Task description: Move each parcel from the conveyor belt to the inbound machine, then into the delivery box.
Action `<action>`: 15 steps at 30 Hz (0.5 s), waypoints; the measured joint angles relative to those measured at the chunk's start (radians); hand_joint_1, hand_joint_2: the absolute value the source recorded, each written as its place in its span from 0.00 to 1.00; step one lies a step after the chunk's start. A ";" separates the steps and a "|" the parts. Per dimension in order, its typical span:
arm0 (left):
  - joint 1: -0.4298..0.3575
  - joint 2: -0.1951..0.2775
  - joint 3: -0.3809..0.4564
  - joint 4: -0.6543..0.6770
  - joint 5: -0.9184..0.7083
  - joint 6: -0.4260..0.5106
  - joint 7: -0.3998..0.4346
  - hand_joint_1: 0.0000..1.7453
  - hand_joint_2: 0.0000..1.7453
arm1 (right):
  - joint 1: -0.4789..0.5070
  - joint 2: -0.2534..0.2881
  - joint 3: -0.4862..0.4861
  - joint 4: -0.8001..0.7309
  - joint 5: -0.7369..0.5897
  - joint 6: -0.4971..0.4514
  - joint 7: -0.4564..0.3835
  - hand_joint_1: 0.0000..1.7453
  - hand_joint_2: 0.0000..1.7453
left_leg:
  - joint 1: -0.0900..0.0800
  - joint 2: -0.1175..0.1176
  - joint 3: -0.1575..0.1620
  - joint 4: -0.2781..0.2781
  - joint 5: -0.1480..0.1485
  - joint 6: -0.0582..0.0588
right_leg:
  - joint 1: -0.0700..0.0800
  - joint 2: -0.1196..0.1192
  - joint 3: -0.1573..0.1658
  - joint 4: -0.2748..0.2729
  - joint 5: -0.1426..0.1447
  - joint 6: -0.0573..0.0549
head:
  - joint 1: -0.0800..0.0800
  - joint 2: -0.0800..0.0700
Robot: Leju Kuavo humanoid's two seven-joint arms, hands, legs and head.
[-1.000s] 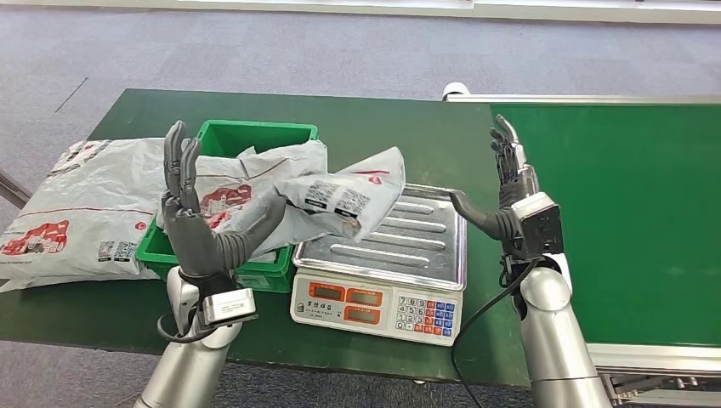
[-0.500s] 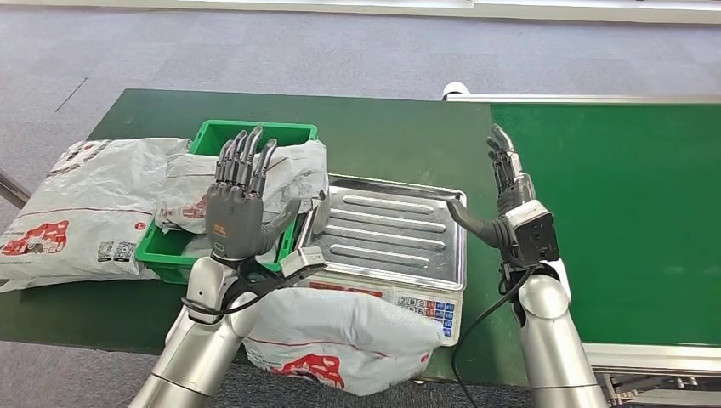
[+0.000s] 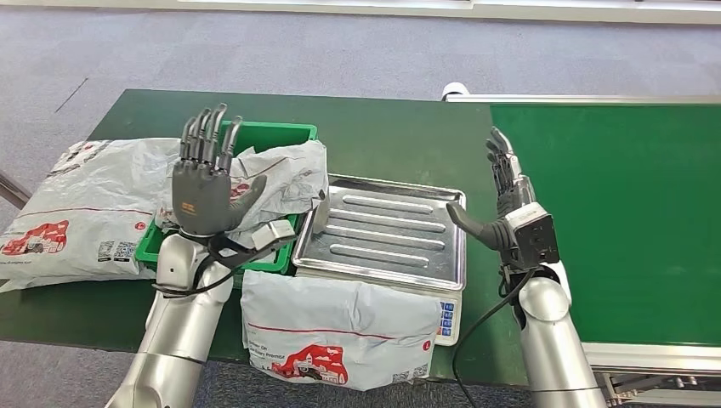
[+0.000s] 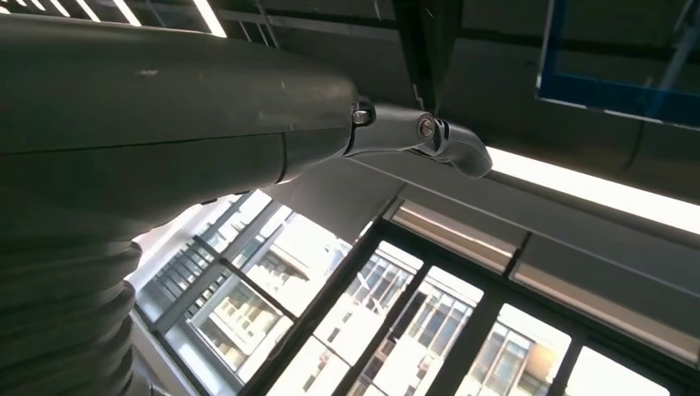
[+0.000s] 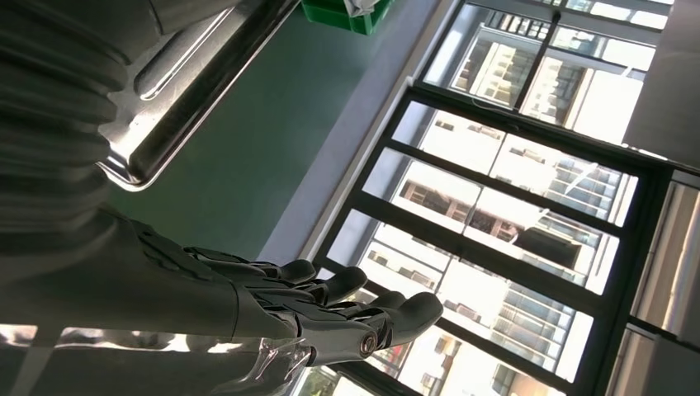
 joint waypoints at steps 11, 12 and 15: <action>-0.002 0.043 -0.166 0.026 0.943 -0.971 -0.201 0.00 1.00 | -0.026 0.000 0.002 0.012 -0.001 0.022 -0.009 0.00 1.00 | 0.000 -0.001 -0.001 0.000 0.000 0.000 | 0.000 0.000 0.000 0.000 0.000 0.000 | 0.000 0.000; 0.006 0.057 -0.205 0.001 1.019 -1.067 -0.205 0.00 1.00 | -0.029 0.000 0.002 0.016 -0.002 0.023 -0.009 0.00 1.00 | 0.000 -0.001 -0.001 0.000 0.000 0.000 | 0.000 -0.001 0.000 0.000 0.000 0.000 | 0.000 0.000; 0.028 0.085 -0.276 -0.065 1.124 -1.122 -0.206 0.00 1.00 | -0.032 -0.002 0.002 0.019 -0.003 0.023 -0.010 0.00 1.00 | 0.000 -0.001 -0.001 0.000 0.000 0.000 | 0.000 0.000 -0.001 0.000 0.000 0.000 | 0.000 0.000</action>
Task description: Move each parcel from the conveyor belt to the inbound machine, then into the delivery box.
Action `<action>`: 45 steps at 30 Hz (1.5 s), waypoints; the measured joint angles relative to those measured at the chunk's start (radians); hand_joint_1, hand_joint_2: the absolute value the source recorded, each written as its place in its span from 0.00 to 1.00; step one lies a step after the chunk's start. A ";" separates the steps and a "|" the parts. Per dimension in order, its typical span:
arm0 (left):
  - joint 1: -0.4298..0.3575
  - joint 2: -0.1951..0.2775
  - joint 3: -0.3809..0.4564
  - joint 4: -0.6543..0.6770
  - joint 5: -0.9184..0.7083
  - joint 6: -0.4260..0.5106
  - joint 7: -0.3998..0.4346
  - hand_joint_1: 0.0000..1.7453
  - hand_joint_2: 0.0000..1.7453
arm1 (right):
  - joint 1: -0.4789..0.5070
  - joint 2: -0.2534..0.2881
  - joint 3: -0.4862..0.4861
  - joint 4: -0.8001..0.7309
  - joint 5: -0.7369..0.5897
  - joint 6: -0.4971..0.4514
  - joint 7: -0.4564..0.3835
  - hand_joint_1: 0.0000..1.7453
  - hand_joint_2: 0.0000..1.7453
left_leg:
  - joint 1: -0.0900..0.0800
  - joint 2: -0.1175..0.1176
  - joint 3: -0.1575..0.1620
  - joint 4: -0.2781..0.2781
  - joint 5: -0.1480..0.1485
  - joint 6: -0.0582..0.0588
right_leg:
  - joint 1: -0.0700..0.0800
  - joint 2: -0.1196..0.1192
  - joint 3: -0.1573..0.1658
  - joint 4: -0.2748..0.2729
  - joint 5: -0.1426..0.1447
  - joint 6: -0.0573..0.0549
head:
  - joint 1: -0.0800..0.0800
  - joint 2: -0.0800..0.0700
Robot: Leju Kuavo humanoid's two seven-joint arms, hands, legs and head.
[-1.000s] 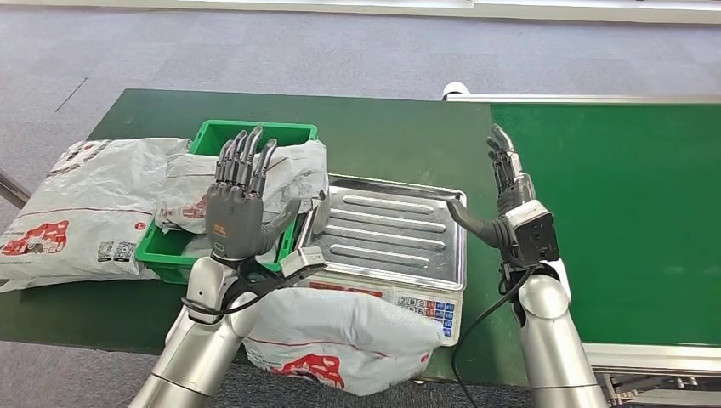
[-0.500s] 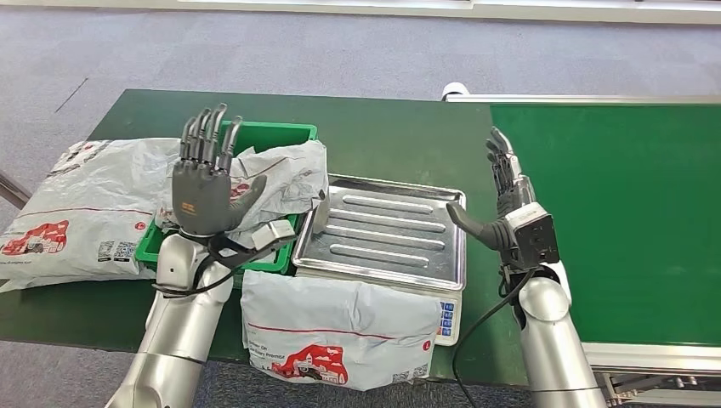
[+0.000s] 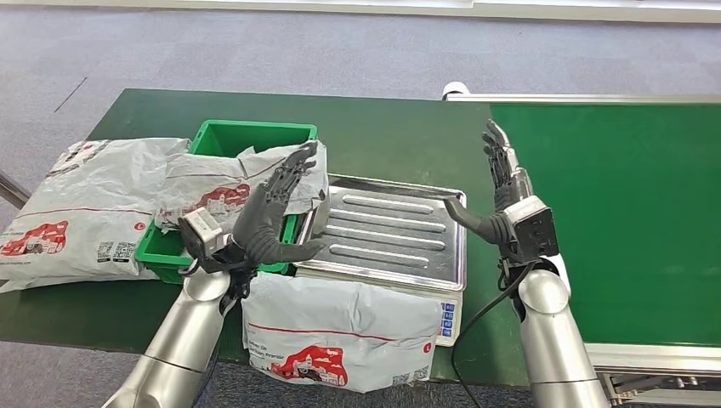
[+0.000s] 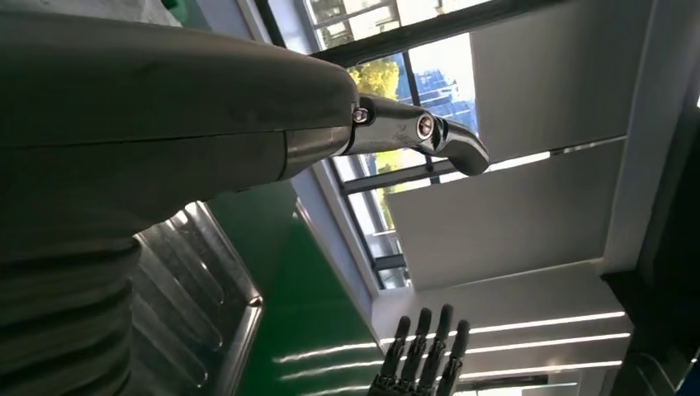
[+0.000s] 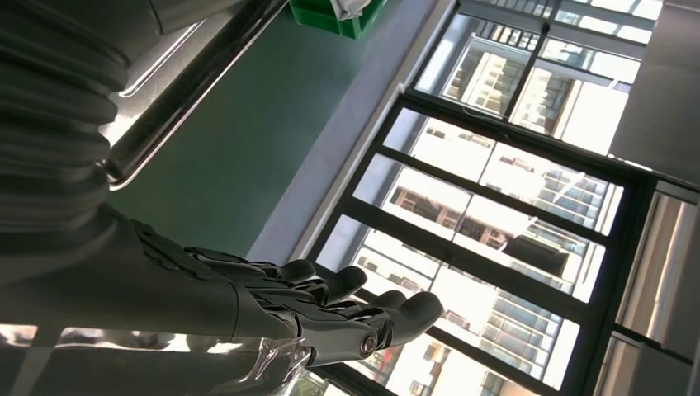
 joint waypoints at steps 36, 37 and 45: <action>0.264 0.316 -0.216 -0.489 -0.207 -0.104 0.006 0.00 1.00 | 0.047 -0.031 -0.001 -0.031 0.014 0.031 0.004 0.00 1.00 | 0.000 0.002 0.002 0.000 0.000 -0.001 | 0.000 0.002 0.000 0.000 0.000 0.000 | 0.000 0.000; 0.257 0.337 -0.248 -0.457 -0.224 -0.095 0.006 0.00 1.00 | 0.047 -0.031 -0.001 -0.031 0.015 0.031 0.004 0.00 1.00 | 0.000 0.002 0.002 0.000 0.000 -0.001 | 0.000 0.002 0.000 0.000 0.000 0.000 | 0.000 0.000; 0.201 0.394 -0.358 -0.207 -0.391 -0.068 0.005 0.00 1.00 | 0.046 -0.035 -0.001 -0.031 0.015 0.031 0.007 0.00 1.00 | 0.000 0.003 0.002 0.000 0.000 -0.001 | 0.000 0.002 0.000 0.000 0.000 0.000 | 0.000 0.000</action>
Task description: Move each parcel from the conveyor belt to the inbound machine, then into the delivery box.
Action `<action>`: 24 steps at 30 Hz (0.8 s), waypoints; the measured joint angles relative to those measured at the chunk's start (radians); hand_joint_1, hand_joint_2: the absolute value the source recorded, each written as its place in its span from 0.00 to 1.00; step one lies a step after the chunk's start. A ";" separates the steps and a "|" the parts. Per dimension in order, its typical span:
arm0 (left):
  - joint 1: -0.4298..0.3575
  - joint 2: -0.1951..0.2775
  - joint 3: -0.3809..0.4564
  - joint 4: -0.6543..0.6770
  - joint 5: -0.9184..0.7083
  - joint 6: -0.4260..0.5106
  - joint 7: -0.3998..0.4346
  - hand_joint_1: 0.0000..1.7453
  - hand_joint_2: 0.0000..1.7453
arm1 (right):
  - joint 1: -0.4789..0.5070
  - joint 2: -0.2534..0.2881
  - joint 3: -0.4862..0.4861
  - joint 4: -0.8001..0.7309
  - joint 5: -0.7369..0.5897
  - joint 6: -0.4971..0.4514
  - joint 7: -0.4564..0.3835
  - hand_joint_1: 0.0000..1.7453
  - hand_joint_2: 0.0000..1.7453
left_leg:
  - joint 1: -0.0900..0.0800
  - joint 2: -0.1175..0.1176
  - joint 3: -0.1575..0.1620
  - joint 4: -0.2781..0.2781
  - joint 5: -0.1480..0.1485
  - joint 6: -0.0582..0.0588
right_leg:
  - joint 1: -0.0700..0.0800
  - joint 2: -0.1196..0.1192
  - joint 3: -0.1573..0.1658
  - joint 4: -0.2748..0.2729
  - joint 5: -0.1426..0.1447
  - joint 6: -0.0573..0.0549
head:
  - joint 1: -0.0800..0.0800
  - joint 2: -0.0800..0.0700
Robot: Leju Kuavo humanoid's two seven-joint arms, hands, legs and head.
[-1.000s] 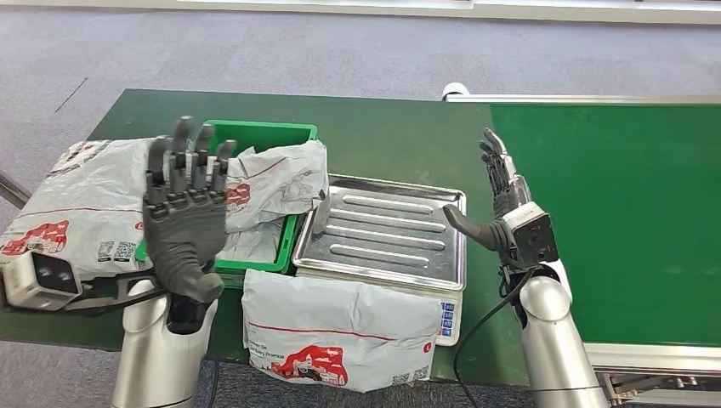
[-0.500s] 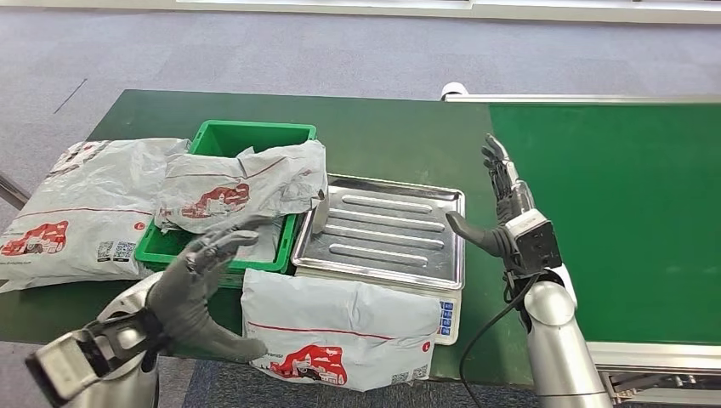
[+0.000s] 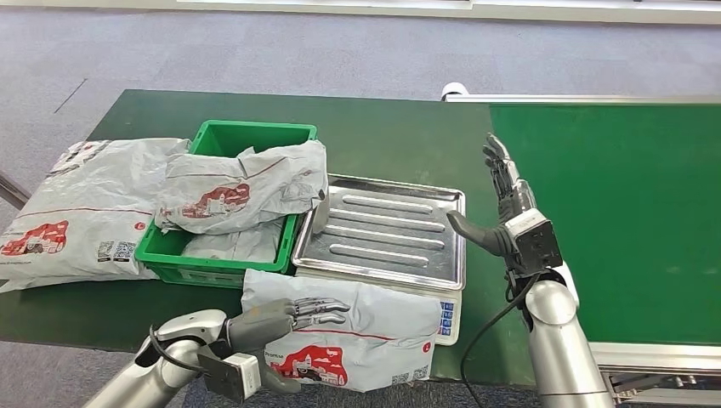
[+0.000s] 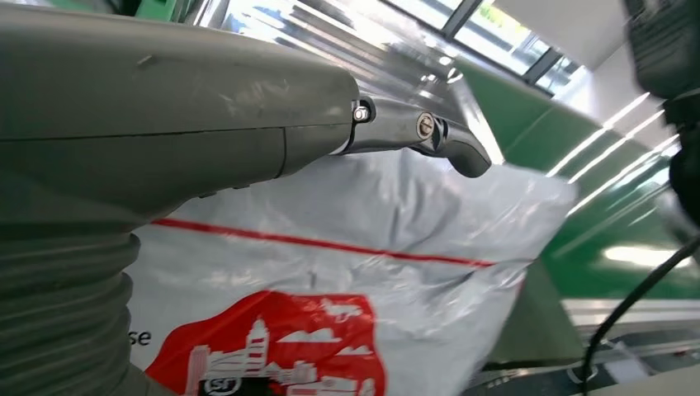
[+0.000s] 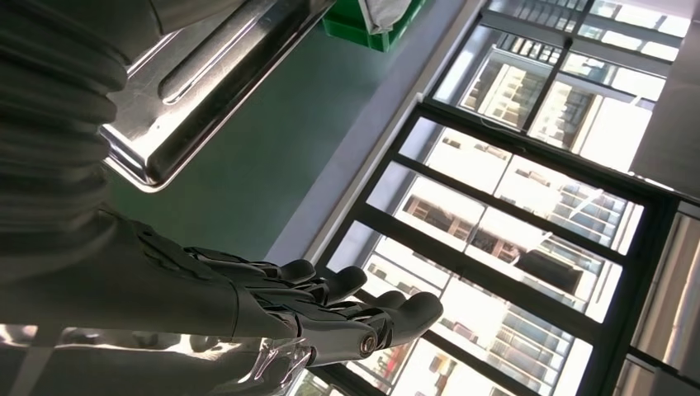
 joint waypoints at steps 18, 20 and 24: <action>-0.097 -0.173 0.080 0.332 -0.674 0.479 0.624 0.00 1.00 | 0.046 0.007 -0.003 -0.033 0.042 -0.028 0.011 0.00 1.00 | 0.000 0.001 0.001 -0.002 0.002 0.000 | 0.001 -0.002 0.004 -0.001 0.003 -0.003 | 0.000 0.000; -0.099 -0.184 0.091 0.345 -0.677 0.479 0.624 0.00 1.00 | 0.051 0.008 -0.006 -0.035 0.042 -0.028 0.011 0.00 1.00 | 0.000 0.000 0.002 -0.002 0.010 0.000 | 0.001 -0.002 0.002 -0.001 0.010 -0.003 | 0.000 0.000; -0.097 -0.201 0.117 0.354 -0.717 0.495 0.635 0.07 1.00 | 0.053 0.010 -0.007 -0.038 0.048 -0.026 0.011 0.00 1.00 | 0.000 0.000 0.000 -0.002 0.011 -0.001 | 0.002 -0.003 0.001 -0.001 0.011 -0.004 | 0.000 0.000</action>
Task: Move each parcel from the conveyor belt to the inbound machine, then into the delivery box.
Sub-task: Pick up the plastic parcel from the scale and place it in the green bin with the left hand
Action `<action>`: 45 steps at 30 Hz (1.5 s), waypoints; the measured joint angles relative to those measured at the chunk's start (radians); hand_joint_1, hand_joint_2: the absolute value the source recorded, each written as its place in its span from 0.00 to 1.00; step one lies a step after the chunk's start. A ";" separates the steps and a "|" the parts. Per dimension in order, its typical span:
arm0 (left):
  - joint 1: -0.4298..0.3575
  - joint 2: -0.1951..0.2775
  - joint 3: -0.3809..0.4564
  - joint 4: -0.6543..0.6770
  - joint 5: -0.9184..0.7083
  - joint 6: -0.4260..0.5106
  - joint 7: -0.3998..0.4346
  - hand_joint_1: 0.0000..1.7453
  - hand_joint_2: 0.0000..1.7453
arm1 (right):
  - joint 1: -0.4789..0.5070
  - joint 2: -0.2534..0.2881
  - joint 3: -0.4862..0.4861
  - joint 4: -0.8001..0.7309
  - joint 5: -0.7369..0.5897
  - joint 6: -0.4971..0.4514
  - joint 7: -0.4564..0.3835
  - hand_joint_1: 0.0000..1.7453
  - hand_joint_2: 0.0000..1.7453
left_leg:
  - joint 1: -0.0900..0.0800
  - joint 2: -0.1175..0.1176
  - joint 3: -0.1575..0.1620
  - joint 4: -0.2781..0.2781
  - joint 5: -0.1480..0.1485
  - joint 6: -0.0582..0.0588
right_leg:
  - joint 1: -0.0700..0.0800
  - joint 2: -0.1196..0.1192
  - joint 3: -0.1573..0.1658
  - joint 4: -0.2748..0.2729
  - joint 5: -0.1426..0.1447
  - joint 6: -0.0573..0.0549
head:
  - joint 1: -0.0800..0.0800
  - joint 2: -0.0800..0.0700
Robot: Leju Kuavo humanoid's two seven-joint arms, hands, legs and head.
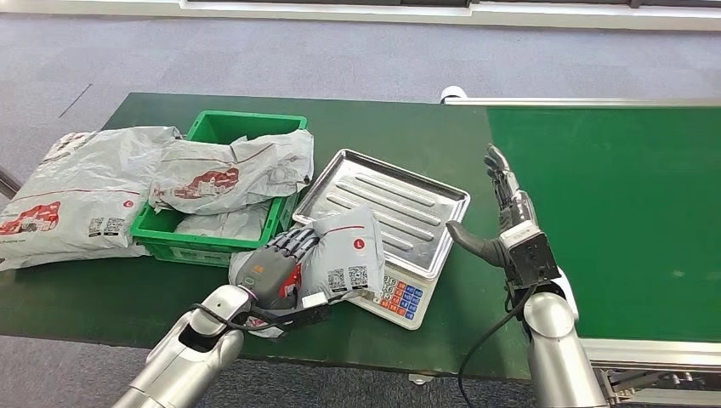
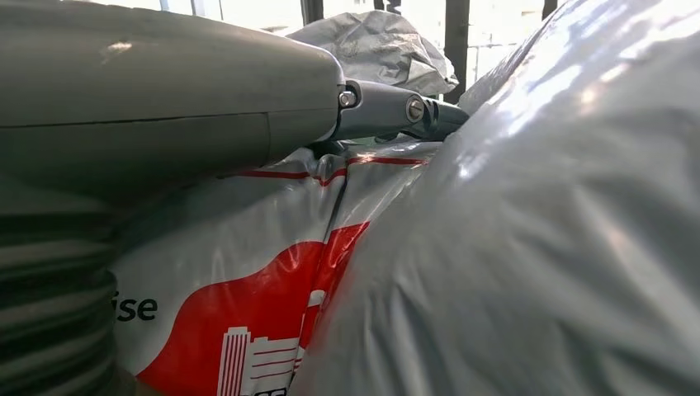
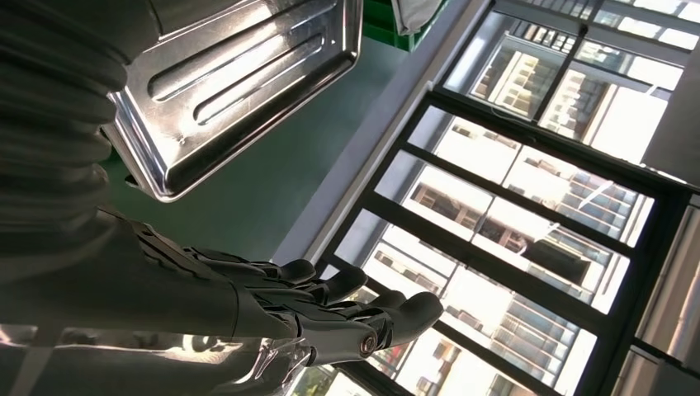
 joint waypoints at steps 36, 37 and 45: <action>0.143 0.014 0.046 -0.526 0.648 0.136 -0.554 1.00 1.00 | -0.015 0.008 0.002 0.021 -0.032 0.020 -0.015 0.00 1.00 | 0.000 -0.001 -0.009 0.000 -0.002 0.000 | -0.001 0.000 -0.009 0.000 -0.002 0.001 | 0.000 0.000; 0.133 -0.003 0.083 -0.512 0.583 0.203 -0.518 1.00 1.00 | -0.011 0.008 0.002 0.018 -0.029 0.022 -0.015 0.00 1.00 | 0.000 -0.001 -0.009 0.000 -0.002 0.000 | -0.001 0.000 -0.010 0.000 -0.002 0.001 | 0.000 0.000; -0.040 -0.064 0.277 -0.252 0.292 0.477 -0.343 1.00 1.00 | -0.029 0.014 0.004 0.020 -0.027 0.026 -0.018 0.00 1.00 | 0.000 -0.001 -0.009 0.000 0.000 -0.001 | 0.000 0.000 -0.010 0.001 0.000 0.000 | 0.000 0.000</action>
